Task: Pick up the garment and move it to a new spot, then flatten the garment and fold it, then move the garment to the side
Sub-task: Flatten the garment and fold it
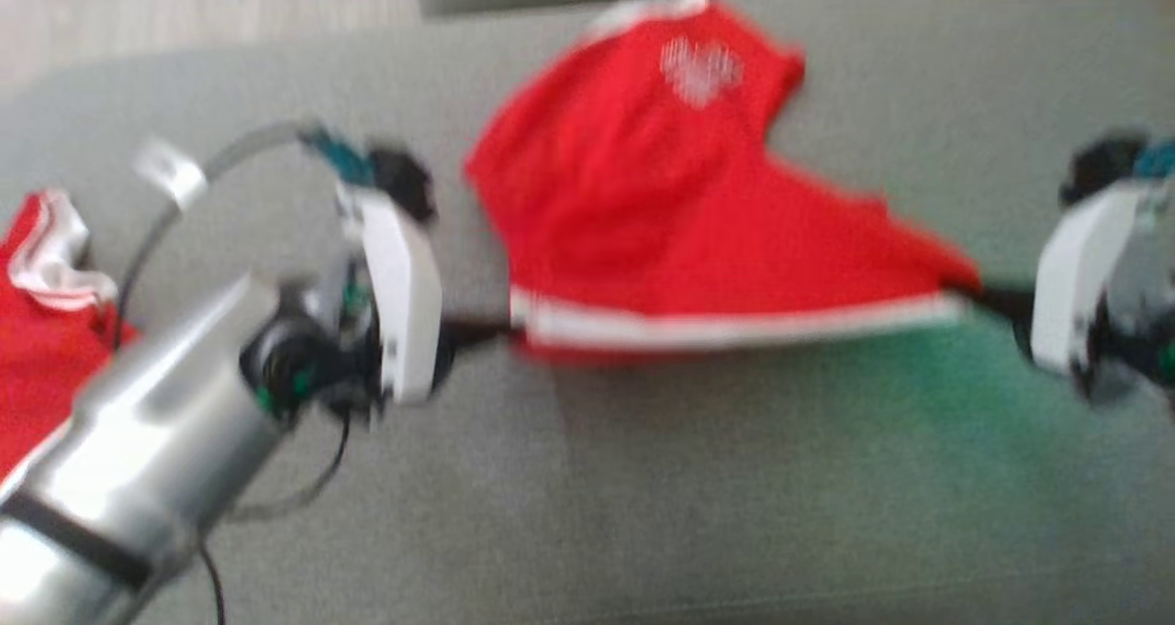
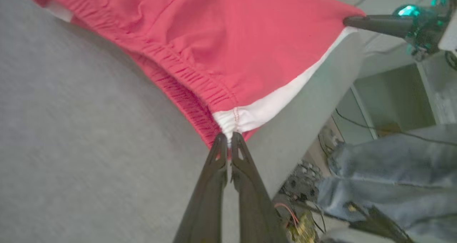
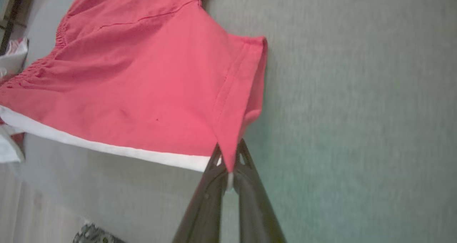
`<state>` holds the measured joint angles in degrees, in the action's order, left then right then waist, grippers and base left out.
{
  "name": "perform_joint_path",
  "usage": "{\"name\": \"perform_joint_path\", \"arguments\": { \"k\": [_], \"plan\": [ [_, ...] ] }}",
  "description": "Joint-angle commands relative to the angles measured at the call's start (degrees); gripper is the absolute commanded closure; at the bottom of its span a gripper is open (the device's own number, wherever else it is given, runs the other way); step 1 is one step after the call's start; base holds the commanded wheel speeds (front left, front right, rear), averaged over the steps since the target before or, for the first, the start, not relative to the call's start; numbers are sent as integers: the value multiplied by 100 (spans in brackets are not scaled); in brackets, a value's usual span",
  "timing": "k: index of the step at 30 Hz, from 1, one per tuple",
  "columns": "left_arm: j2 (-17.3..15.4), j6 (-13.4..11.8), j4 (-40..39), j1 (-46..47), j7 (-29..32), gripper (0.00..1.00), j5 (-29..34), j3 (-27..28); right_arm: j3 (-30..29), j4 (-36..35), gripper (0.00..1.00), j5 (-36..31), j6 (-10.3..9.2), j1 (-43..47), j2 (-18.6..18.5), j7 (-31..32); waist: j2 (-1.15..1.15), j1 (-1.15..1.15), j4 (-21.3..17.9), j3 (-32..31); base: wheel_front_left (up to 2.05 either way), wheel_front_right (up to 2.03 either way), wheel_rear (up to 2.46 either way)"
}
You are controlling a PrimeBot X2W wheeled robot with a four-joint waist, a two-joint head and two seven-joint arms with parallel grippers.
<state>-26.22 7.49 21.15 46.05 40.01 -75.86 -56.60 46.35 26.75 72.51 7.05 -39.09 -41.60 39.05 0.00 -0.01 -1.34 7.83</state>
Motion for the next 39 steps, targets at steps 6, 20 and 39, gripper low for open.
{"name": "perform_joint_path", "arguments": {
  "k": [6, 20, 39],
  "plan": [
    [-744, -206, -1125, -481, 668, 100, -744, 159, -64, -921, 100, 262, 44, 776, -855, 642, 0, 1, -13, -778, 0, 0, 0],
    [-958, -939, -1823, -507, 921, 100, -1622, 664, -1065, -877, 100, 362, 44, 520, -764, 1717, 0, 1, 384, -283, 0, 0, 0],
    [76, -828, -703, 1101, 890, 100, -1656, 1138, -2098, 1507, 100, -1107, 44, -2557, 534, 3195, 0, 1, 1544, 1453, 0, 0, 0]
  ]
}}
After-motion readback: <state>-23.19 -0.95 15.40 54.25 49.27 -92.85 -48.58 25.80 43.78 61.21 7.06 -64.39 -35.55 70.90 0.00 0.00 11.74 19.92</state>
